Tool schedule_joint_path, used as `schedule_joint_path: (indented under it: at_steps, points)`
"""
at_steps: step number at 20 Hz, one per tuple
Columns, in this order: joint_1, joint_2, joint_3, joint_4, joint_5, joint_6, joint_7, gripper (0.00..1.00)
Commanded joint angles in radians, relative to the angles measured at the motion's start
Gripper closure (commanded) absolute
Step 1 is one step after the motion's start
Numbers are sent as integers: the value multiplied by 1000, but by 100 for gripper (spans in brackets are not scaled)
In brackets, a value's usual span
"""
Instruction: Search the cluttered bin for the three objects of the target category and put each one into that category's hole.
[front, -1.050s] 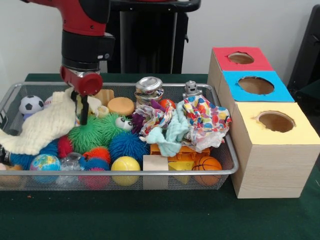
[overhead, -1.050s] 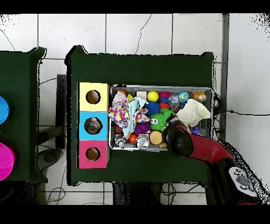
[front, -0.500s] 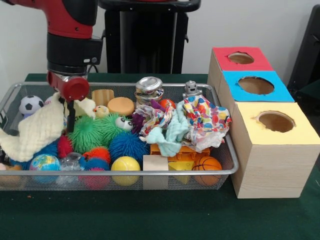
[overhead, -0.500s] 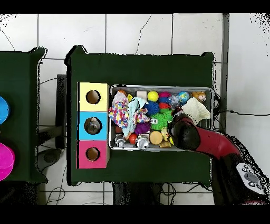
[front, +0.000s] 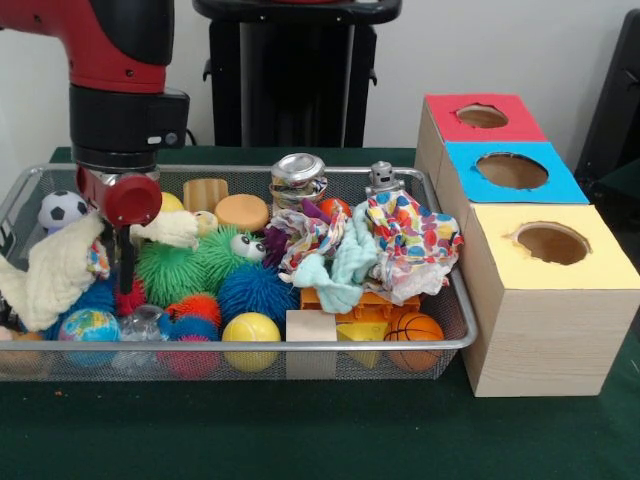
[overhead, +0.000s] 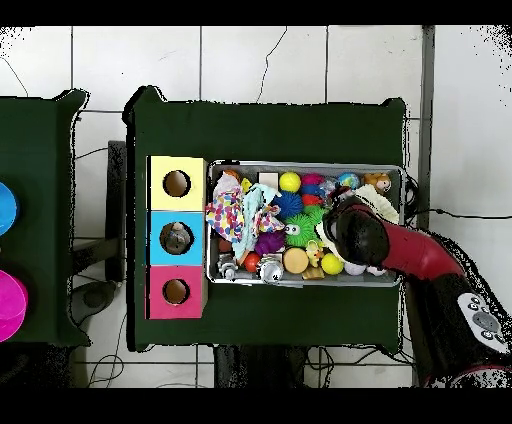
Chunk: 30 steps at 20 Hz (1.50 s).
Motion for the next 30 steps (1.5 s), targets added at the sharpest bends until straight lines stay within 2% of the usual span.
schedule_joint_path:
  at_steps: [1, 7, 14, 17, 24, 30]
  points:
    - [-37, 60, 158, -86, -52, 114, -171, 0]
    - [-40, 95, 159, -67, -71, 44, -120, 0]
    - [-22, 119, 127, -47, -87, -47, -57, 0]
    - [-21, 129, 123, -58, -99, -54, -56, 0]
    - [-62, 140, 172, -59, -164, -84, -92, 0]
    - [-83, 120, 194, -47, -189, -34, -107, 0]
